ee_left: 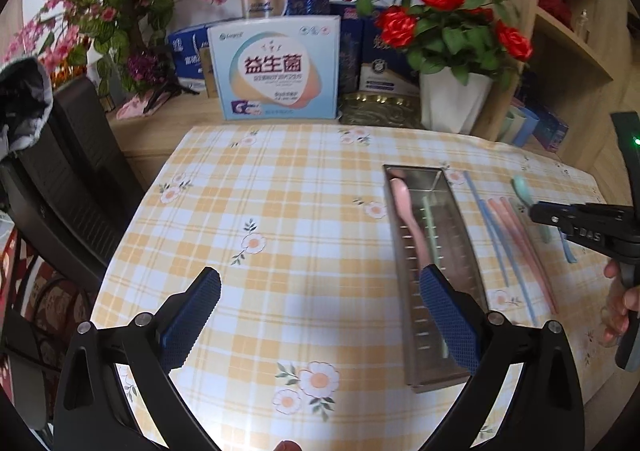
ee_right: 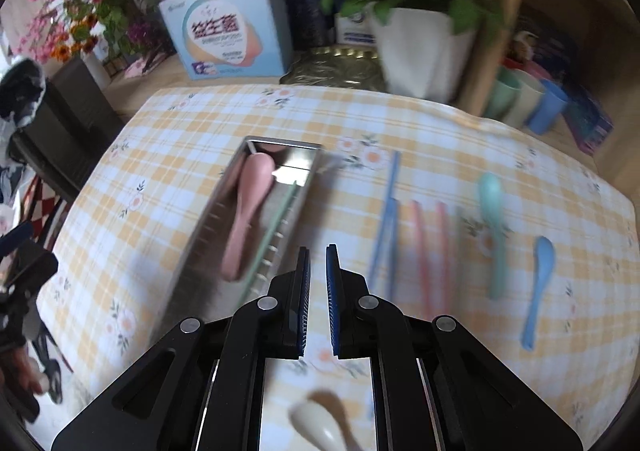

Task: Organize utensils
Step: 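Carry the pink spoon into the steel basket and open the right gripper, then reach the left gripper to a blue chopstick and grasp it, then lift the blue chopstick and carry it toward the steel basket with the left gripper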

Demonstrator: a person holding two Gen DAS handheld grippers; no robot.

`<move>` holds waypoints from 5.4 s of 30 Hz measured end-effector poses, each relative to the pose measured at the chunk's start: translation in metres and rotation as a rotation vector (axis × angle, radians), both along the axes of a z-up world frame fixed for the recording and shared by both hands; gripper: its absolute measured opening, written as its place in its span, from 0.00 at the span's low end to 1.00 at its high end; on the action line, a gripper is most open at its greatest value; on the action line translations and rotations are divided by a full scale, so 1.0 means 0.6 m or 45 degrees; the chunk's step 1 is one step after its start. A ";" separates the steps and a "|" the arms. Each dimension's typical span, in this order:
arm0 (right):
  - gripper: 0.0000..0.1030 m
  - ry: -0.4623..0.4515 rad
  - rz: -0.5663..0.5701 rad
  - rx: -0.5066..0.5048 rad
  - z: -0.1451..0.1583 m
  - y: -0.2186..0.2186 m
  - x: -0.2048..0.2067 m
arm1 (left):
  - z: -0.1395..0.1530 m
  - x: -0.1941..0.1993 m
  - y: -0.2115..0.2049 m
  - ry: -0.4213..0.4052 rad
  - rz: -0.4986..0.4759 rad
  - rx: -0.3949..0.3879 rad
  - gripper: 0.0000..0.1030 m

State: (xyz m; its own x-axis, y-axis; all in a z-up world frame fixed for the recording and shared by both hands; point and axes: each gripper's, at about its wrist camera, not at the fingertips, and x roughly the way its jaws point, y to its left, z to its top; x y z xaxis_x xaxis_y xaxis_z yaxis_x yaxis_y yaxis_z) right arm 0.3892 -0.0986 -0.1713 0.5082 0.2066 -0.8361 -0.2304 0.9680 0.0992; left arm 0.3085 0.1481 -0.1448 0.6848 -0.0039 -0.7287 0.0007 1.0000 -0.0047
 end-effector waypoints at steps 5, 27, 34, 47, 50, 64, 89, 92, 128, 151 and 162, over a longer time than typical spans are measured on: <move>0.09 -0.062 -0.091 0.051 0.031 -0.087 -0.039 | 0.027 -0.018 -0.041 -0.036 -0.023 0.014 0.94; 0.85 -0.329 -0.193 0.161 0.065 -0.302 -0.182 | 0.042 -0.046 -0.204 -0.037 -0.100 -0.009 0.94; 0.85 -0.319 -0.273 0.232 0.012 -0.338 -0.212 | 0.001 -0.076 -0.255 0.053 -0.122 -0.060 0.83; 0.85 -0.208 -0.266 0.237 -0.048 -0.385 -0.223 | -0.025 -0.005 -0.334 0.156 -0.202 -0.006 0.43; 0.85 -0.183 -0.323 0.259 -0.057 -0.414 -0.214 | -0.018 0.030 -0.361 0.137 -0.258 0.014 0.40; 0.85 -0.111 -0.444 0.289 -0.113 -0.491 -0.171 | -0.146 0.200 -0.406 0.349 -0.299 -0.043 0.19; 0.84 -0.089 -0.502 0.351 -0.121 -0.506 -0.138 | -0.208 0.286 -0.411 0.466 -0.297 0.020 0.07; 0.84 -0.082 -0.505 0.356 -0.123 -0.504 -0.137 | -0.208 0.277 -0.407 0.478 -0.269 0.009 0.06; 0.84 0.000 -0.525 0.462 -0.146 -0.492 -0.147 | -0.174 0.197 -0.405 0.407 -0.267 -0.137 0.05; 0.78 0.060 -0.376 0.408 -0.148 -0.378 -0.161 | -0.062 0.082 -0.327 0.246 -0.271 -0.212 0.05; 0.68 0.125 -0.140 0.324 -0.142 -0.252 -0.191 | -0.061 0.000 -0.253 0.212 -0.211 -0.246 0.05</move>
